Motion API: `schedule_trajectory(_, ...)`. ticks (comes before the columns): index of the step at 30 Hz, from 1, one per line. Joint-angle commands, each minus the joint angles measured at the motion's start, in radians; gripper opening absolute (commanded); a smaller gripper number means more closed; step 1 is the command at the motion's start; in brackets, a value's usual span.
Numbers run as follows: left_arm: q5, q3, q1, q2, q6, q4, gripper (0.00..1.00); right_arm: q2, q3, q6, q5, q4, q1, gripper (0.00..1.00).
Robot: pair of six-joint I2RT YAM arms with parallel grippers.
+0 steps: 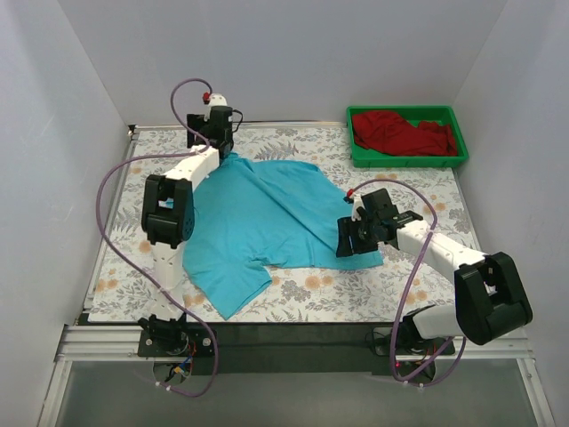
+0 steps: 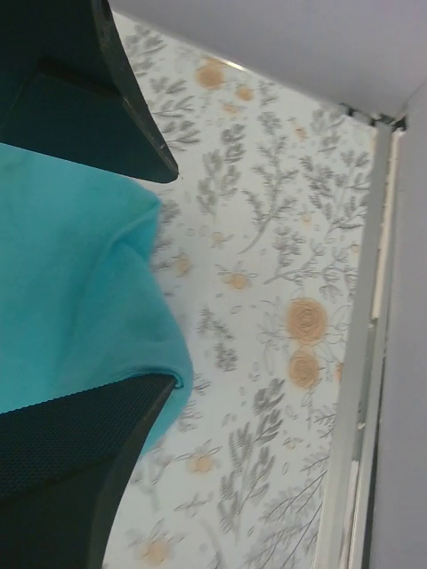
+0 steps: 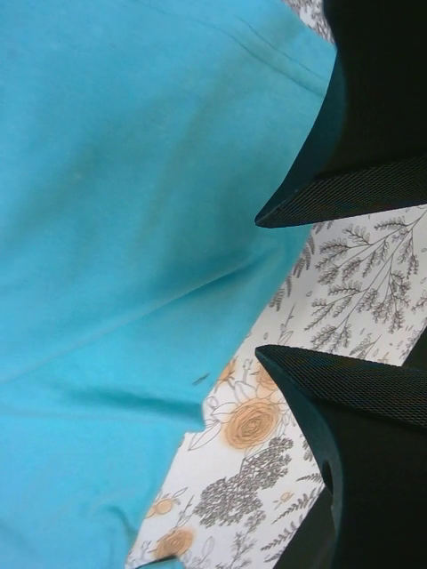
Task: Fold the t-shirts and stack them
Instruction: Flatten the tshirt out
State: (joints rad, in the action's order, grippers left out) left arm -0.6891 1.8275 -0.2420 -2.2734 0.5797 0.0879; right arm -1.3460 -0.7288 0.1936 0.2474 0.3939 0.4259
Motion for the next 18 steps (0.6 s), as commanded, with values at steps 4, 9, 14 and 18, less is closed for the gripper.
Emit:
schedule_trajectory(4,0.215,-0.244,-0.032,0.389,0.504,0.458,0.82,-0.054,-0.118,-0.045,-0.014,-0.032,0.007,0.51)
schedule_trajectory(9,0.293,-0.551,-0.086,0.552,0.585,0.503,0.82,-0.108,-0.182,-0.051,0.007,-0.049,0.027,0.46)
schedule_trajectory(14,0.396,-0.701,-0.1,0.609,0.661,0.532,0.82,-0.176,-0.231,-0.074,0.015,-0.067,0.112,0.43)
schedule_trajectory(18,0.441,-0.815,-0.103,0.637,0.703,0.538,0.81,-0.228,-0.261,-0.072,-0.023,-0.073,0.191,0.43)
